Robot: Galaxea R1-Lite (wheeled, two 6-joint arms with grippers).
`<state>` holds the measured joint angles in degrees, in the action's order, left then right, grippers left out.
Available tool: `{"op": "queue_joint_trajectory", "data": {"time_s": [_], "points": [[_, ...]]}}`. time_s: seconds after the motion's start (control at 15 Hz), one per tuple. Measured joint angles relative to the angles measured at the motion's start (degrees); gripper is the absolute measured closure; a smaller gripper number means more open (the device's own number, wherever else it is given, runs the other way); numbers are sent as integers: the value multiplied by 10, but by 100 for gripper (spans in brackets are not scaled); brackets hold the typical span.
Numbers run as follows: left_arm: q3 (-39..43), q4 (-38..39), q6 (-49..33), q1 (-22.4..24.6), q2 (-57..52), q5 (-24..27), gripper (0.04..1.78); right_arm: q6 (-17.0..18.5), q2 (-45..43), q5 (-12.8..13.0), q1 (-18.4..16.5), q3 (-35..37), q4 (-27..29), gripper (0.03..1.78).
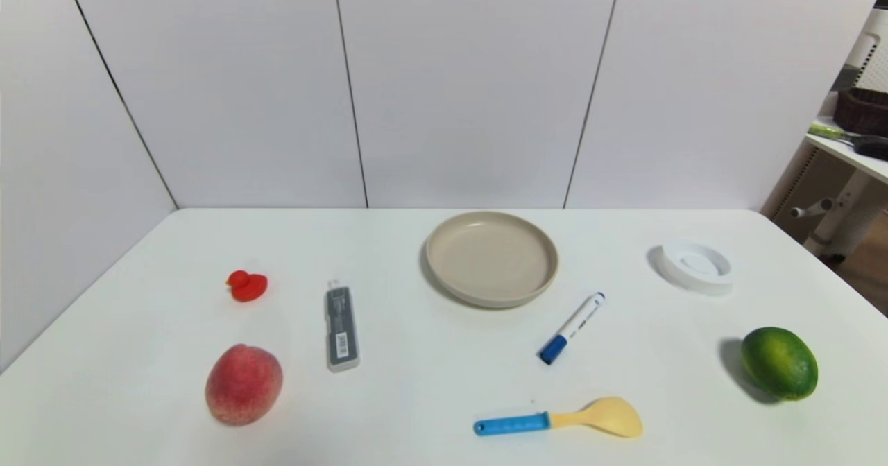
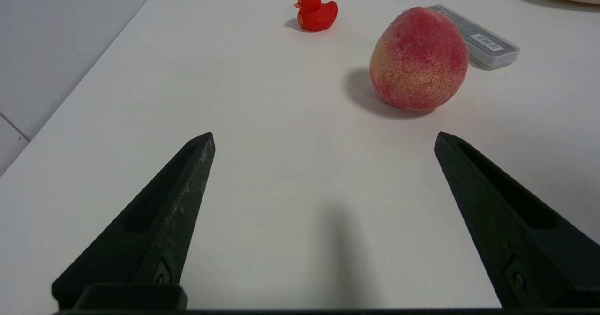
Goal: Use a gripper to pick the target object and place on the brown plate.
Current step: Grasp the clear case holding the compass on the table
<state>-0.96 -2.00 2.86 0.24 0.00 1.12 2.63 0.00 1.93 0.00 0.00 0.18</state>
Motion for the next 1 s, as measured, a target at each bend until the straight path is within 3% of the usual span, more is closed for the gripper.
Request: {"op": "queue_joint_trajectory", "data": {"time_s": [0.67,1.0], "points": [[-7,0,-10,0,9,-3,13,0,0,0,0,0,0,10],[-133,-5,32,-11,117,3,13,0,0,0,0,0,0,10]]}}
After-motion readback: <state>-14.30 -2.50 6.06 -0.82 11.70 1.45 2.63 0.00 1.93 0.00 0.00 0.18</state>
